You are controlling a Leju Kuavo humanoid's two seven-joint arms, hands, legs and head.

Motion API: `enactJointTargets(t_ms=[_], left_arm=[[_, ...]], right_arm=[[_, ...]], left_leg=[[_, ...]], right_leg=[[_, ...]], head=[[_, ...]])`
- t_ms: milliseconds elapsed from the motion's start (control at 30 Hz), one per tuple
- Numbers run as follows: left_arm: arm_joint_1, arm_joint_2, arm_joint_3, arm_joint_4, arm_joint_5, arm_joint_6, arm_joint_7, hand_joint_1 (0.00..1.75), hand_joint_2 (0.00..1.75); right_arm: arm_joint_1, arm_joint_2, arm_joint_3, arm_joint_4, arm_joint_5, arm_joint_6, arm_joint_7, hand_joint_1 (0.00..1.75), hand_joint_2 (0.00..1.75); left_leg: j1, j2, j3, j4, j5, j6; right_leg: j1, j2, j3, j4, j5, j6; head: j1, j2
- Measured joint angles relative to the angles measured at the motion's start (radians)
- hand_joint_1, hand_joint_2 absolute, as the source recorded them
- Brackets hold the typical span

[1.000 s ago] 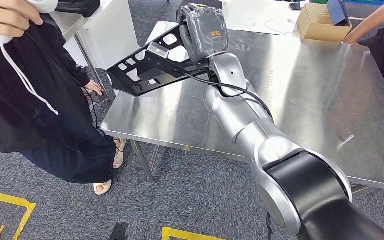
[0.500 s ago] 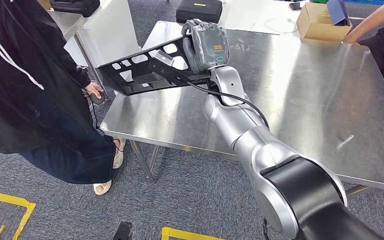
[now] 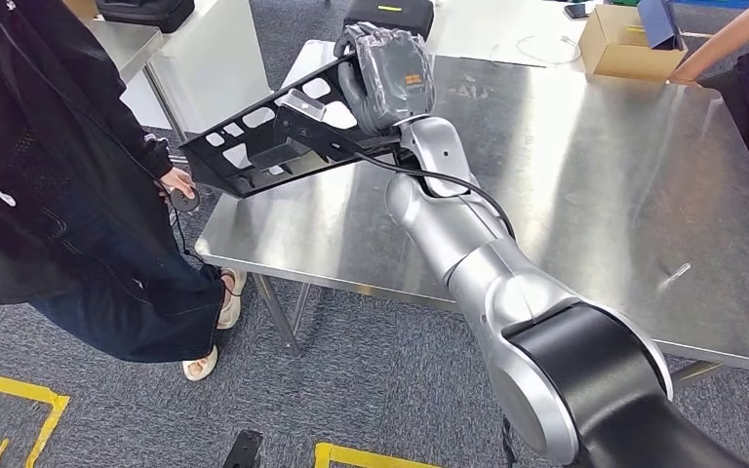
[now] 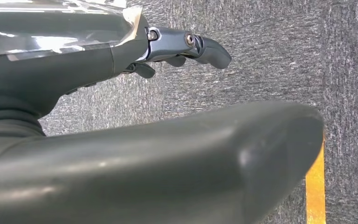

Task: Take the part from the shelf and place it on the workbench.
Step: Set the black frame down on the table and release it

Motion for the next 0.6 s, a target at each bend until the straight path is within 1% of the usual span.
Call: enactJointTargets(t_ms=[367,400,433,467,500,567,600], left_arm=[[0.0,0.0,-0.003,0.0,-0.003,0.004,0.002,0.0,0.0],[0.0,0.0,-0.003,0.0,-0.003,0.006,0.003,0.0,0.0],[0.0,0.0,-0.003,0.0,-0.003,0.007,0.005,0.0,0.0],[-0.001,0.001,-0.003,0.0,-0.003,0.009,0.008,0.0,0.0],[-0.001,0.001,-0.003,0.0,-0.003,0.01,0.01,0.0,0.0],[-0.002,0.002,-0.002,0.0,-0.003,0.014,0.013,0.0,0.0],[-0.003,0.002,-0.002,0.0,-0.003,0.017,0.014,0.0,0.0]], right_arm=[[-0.01,-0.002,-0.008,-0.011,-0.011,0.018,0.014,1.75,1.75],[-0.01,-0.002,-0.008,-0.011,-0.01,0.019,0.014,1.75,1.75],[-0.011,-0.002,-0.008,-0.011,-0.01,0.019,0.014,1.75,1.75],[-0.011,-0.002,-0.008,-0.011,-0.01,0.019,0.015,1.75,1.75],[-0.012,-0.001,-0.008,-0.011,-0.009,0.019,0.015,1.75,1.75],[-0.016,0.0,-0.008,-0.012,-0.007,0.018,0.016,1.75,1.75],[-0.019,0.0,-0.008,-0.012,-0.007,0.018,0.017,1.75,1.75]], left_leg=[[0.0,0.0,0.0,0.0,0.0,0.0],[-0.001,0.0,-0.001,0.002,-0.002,0.002],[-0.002,0.0,-0.001,0.003,-0.004,0.005],[-0.003,0.0,-0.001,0.001,-0.007,0.011],[-0.004,0.0,-0.001,-0.003,-0.011,0.019],[0.0,0.0,0.017,-0.019,-0.011,0.034],[0.002,0.0,0.027,-0.024,-0.01,0.038]], right_leg=[[0.0,0.0,0.0,0.0,0.0,0.0],[-0.001,0.0,0.0,-0.001,0.0,0.001],[-0.003,0.0,0.001,-0.001,0.0,0.002],[-0.004,0.0,0.003,-0.001,0.002,0.007],[-0.005,0.0,0.006,0.003,0.007,0.013],[-0.004,0.0,0.003,0.017,0.007,0.024],[-0.005,0.0,-0.007,0.039,-0.005,0.024]], head=[[0.0,0.0],[0.0,0.0],[0.0,0.0],[-0.001,0.0],[0.0,0.0],[0.0,0.0],[0.001,0.0]])
